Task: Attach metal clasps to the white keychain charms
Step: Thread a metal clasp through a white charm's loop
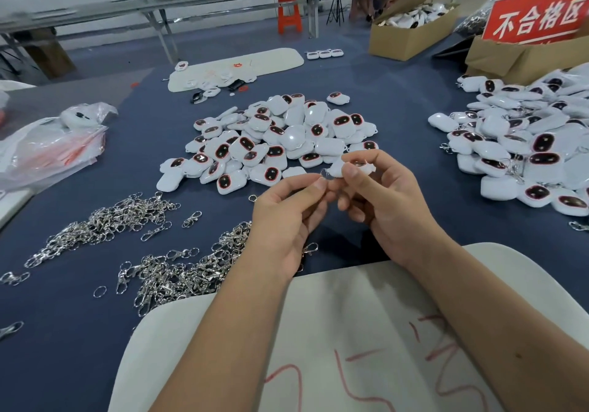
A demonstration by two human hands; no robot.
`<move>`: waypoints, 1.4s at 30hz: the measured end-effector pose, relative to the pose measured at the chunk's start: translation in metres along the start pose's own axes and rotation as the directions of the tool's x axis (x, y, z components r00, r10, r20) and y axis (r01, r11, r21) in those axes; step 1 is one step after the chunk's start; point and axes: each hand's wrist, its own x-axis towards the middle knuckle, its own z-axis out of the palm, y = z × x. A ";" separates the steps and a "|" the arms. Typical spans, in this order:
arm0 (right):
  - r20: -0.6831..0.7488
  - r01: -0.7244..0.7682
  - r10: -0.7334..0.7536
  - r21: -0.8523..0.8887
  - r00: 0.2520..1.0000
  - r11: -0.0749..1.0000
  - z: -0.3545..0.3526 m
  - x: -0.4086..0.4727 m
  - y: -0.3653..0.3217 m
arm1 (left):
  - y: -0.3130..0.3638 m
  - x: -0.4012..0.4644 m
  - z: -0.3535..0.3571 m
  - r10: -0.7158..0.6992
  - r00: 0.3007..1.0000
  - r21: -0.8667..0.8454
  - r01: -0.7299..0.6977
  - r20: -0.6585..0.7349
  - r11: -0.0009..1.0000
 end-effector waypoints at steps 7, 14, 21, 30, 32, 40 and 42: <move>0.001 0.003 -0.003 -0.072 1.000 0.997 0.000 0.000 0.004 | 0.002 -0.001 0.002 0.042 0.997 -0.107 -0.050 -0.072 0.993; -0.018 -0.013 0.012 -0.059 1.000 0.998 0.000 0.001 0.004 | -0.001 -0.001 0.005 0.142 0.982 0.005 -0.143 -0.127 0.990; -0.032 0.005 -0.007 -0.077 0.999 0.997 -0.001 0.001 0.006 | -0.002 0.000 0.003 0.173 0.980 0.117 -0.162 -0.096 0.980; -0.140 -0.085 0.066 -0.135 0.988 0.987 -0.001 0.002 0.004 | 0.001 0.003 -0.009 0.390 0.883 0.671 -0.457 0.262 0.584; -0.131 -0.087 0.066 -0.159 0.989 0.983 -0.001 0.002 0.004 | 0.000 0.002 -0.010 0.363 0.889 0.688 -0.449 0.279 0.570; -0.064 0.014 -0.019 -0.074 0.998 0.997 0.001 0.001 0.003 | -0.010 0.002 0.002 0.310 0.951 0.420 -0.272 -0.024 0.866; -0.021 0.037 -0.038 -0.039 0.999 0.999 0.000 0.001 0.003 | -0.015 0.000 0.008 0.249 0.967 0.287 -0.224 -0.055 0.931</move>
